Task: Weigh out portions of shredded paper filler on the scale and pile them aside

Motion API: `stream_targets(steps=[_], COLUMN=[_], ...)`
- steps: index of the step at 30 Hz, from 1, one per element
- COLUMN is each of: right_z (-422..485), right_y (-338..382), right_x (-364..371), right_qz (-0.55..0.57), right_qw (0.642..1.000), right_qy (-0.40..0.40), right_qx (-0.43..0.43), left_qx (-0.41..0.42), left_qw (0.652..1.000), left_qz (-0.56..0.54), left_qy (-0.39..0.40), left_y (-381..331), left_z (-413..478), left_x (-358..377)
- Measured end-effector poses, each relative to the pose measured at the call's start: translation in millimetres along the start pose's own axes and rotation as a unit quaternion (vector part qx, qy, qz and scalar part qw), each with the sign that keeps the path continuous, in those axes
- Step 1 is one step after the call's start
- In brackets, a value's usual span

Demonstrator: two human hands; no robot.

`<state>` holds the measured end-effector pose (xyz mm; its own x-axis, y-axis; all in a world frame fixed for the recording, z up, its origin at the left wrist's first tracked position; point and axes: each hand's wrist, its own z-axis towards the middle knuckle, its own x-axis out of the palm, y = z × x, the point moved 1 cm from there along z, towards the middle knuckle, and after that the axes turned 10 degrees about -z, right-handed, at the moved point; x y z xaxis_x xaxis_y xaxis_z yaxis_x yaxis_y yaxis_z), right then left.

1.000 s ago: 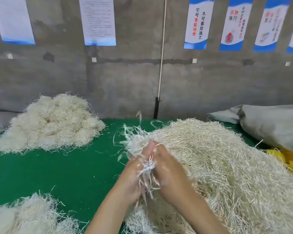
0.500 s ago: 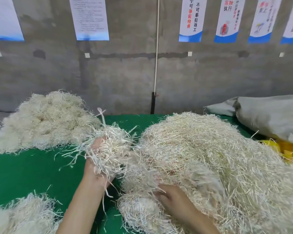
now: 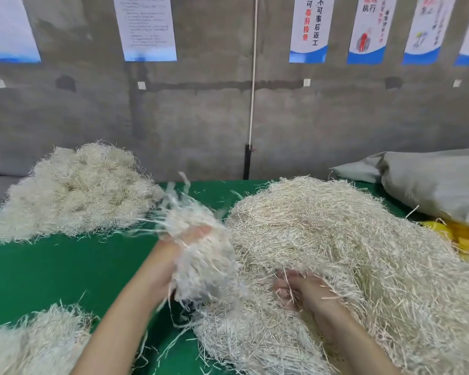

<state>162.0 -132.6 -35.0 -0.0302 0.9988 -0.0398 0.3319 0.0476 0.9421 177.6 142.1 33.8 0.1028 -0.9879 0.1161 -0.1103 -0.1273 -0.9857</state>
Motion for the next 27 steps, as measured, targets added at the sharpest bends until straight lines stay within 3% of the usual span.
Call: stream_targets(steps=[2,4,7,9,12,14,17,21,25,27], right_z=[-4,-11,-20,-22,-19,-12,-9,-18,-58,-84], right_y=[12,23,36,41,42,34,15,4,42,56], right_x=[2,4,14,16,8,-2,-14,-11,-9,-15], right_qz=[-0.033,-0.132,-0.186,-0.235,-0.355,-0.408,-0.481,-0.662,-0.639,-0.623], right_qw=[0.999,0.987,0.968,0.950,0.904,0.885,0.865,0.745,0.748,0.746], right_qy=[-0.031,-0.044,-0.013,0.002,-0.027,-0.058,-0.047,0.066,0.062,0.005], right_qx=[-0.025,-0.079,-0.170,-0.206,-0.237,-0.214,-0.134,-0.048,-0.169,-0.236], left_qx=[-0.021,-0.033,-0.047,-0.006,0.080,0.116,0.100,0.134,0.137,0.123], left_qw=[0.986,0.975,0.979,0.988,0.994,0.992,0.985,0.975,0.976,0.977], left_qz=[0.145,0.169,0.135,0.099,0.076,0.014,-0.119,-0.163,-0.154,-0.160], left_qy=[0.080,0.143,0.145,0.119,0.012,-0.040,-0.075,-0.063,-0.066,-0.069], left_y=[3,15,31,37,19,-2,-35,-54,-46,-41], left_z=[-18,-31,-36,-33,-38,-42,-55,-72,-77,-75], left_x=[35,63,84,87,75,61,43,39,41,42])
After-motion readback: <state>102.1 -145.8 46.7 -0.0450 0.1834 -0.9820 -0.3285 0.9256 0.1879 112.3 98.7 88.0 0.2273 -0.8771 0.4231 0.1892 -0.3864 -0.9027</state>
